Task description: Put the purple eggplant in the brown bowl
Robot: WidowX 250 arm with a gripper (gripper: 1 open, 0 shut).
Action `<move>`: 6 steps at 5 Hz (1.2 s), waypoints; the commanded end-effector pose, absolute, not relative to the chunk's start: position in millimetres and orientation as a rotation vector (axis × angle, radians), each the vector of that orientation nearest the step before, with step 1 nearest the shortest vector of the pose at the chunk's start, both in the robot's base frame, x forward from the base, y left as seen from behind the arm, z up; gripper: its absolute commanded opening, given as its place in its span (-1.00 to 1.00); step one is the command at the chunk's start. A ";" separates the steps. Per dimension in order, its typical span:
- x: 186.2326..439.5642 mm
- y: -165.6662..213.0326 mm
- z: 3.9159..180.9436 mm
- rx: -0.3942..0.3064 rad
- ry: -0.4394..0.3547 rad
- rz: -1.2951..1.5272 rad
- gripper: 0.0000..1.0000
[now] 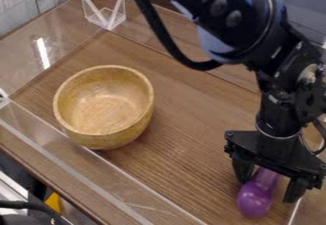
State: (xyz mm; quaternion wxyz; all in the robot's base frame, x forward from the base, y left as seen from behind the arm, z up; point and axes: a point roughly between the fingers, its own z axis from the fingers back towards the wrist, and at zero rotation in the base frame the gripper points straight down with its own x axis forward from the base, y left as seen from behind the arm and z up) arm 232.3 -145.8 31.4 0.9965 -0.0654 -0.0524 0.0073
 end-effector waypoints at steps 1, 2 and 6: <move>236.6 -149.5 34.5 -0.151 -0.154 0.013 1.00; 238.3 -150.1 33.1 -0.158 -0.173 0.024 1.00; 241.1 -152.2 32.2 -0.178 -0.208 0.063 1.00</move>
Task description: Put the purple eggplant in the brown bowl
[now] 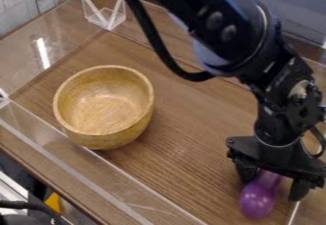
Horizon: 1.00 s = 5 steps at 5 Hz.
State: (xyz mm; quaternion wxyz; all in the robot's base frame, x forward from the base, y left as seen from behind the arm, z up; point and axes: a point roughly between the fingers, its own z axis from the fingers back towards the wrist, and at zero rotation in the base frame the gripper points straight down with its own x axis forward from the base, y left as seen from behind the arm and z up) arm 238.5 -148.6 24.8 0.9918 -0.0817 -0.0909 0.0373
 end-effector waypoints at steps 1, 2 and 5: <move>241.2 -152.4 32.6 -0.180 -0.212 0.072 1.00; 241.4 -152.5 33.1 -0.183 -0.216 0.080 1.00; 233.9 -147.6 49.5 -0.193 -0.227 0.105 -1.00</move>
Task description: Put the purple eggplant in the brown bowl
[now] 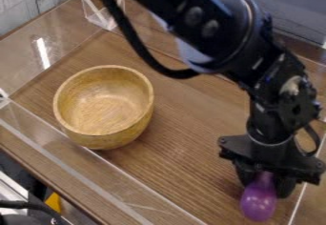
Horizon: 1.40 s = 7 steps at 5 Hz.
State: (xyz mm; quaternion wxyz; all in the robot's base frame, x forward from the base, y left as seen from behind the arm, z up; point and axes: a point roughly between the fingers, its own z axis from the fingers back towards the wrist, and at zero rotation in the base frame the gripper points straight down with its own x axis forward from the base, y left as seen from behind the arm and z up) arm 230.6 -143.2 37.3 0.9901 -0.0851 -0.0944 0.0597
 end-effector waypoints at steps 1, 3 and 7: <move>230.4 -143.5 64.7 -0.197 -0.245 0.120 -1.00; 220.6 -113.9 125.4 -0.215 -0.342 0.202 -1.00; 195.4 32.3 150.6 -0.090 -0.408 0.448 -1.00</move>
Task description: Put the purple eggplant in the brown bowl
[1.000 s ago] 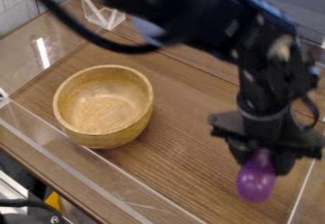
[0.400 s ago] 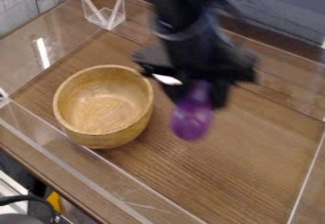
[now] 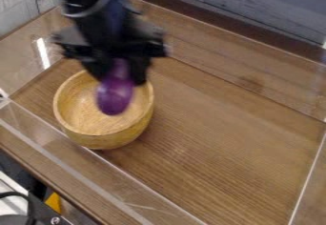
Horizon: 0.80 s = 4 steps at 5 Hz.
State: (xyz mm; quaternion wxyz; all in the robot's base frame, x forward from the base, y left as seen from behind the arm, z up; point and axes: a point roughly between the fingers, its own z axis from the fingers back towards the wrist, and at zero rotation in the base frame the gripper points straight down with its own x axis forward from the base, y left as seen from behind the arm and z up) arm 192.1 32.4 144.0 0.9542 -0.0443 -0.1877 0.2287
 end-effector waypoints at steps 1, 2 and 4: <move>190.7 63.0 146.2 -0.074 -0.418 0.462 -1.00; 188.3 86.1 139.2 -0.057 -0.422 0.478 -1.00; 193.3 95.3 121.4 -0.033 -0.419 0.476 -1.00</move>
